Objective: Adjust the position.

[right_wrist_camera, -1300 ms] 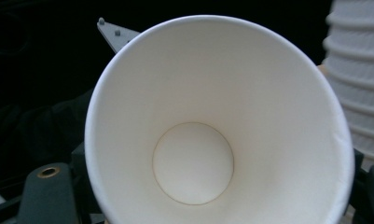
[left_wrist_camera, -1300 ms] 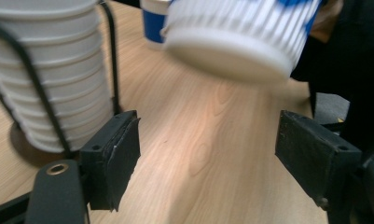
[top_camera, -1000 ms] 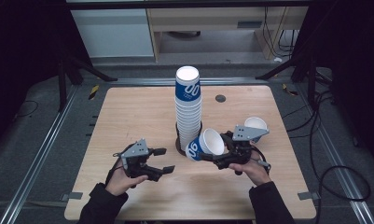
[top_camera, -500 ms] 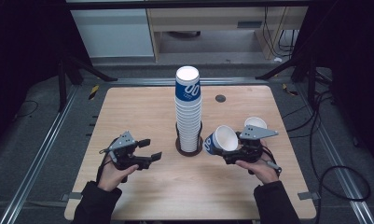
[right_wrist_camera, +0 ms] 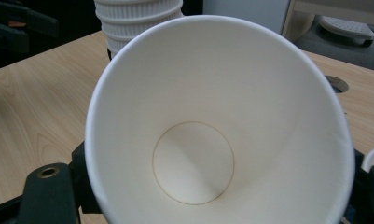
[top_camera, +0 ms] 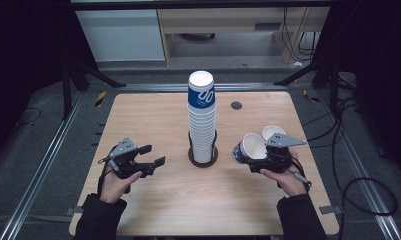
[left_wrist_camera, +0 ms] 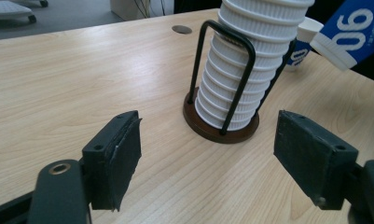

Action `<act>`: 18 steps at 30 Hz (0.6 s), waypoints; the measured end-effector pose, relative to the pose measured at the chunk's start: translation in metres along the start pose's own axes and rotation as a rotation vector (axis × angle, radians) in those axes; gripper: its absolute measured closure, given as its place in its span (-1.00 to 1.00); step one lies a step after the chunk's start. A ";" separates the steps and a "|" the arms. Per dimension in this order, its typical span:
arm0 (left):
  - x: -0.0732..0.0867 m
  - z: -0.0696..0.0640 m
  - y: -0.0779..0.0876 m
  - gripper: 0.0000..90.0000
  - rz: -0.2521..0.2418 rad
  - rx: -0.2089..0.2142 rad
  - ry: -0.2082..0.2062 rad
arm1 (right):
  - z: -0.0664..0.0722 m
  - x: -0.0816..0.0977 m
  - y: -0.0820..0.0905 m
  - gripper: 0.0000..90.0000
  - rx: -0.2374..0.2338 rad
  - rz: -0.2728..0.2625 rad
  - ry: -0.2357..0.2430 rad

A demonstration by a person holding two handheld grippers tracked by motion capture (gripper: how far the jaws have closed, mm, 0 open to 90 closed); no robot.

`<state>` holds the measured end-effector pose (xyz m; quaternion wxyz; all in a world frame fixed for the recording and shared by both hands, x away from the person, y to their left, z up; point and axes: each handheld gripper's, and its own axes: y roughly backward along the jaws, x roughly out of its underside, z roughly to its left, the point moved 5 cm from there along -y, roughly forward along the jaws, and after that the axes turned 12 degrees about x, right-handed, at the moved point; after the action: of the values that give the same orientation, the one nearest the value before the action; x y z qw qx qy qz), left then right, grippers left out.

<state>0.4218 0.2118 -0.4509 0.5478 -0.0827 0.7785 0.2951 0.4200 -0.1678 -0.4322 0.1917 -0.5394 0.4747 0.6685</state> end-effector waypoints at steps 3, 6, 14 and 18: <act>-0.002 0.001 0.003 -0.49 -0.009 -0.004 0.008 | -0.005 0.005 0.003 -0.55 0.021 0.017 -0.007; -0.002 0.002 0.005 -0.49 -0.006 -0.008 0.000 | -0.012 0.014 0.007 -0.55 0.072 0.058 0.001; -0.002 0.007 0.008 -0.50 -0.002 -0.052 0.008 | -0.028 0.023 0.015 -0.55 0.150 0.118 -0.010; 0.000 0.010 0.009 -0.50 0.003 -0.070 0.016 | -0.031 0.027 0.015 -0.56 0.167 0.154 -0.007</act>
<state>0.4260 0.2246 -0.4494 0.5378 -0.1032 0.7722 0.3223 0.4153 -0.2080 -0.4492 0.1859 -0.4809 0.5682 0.6413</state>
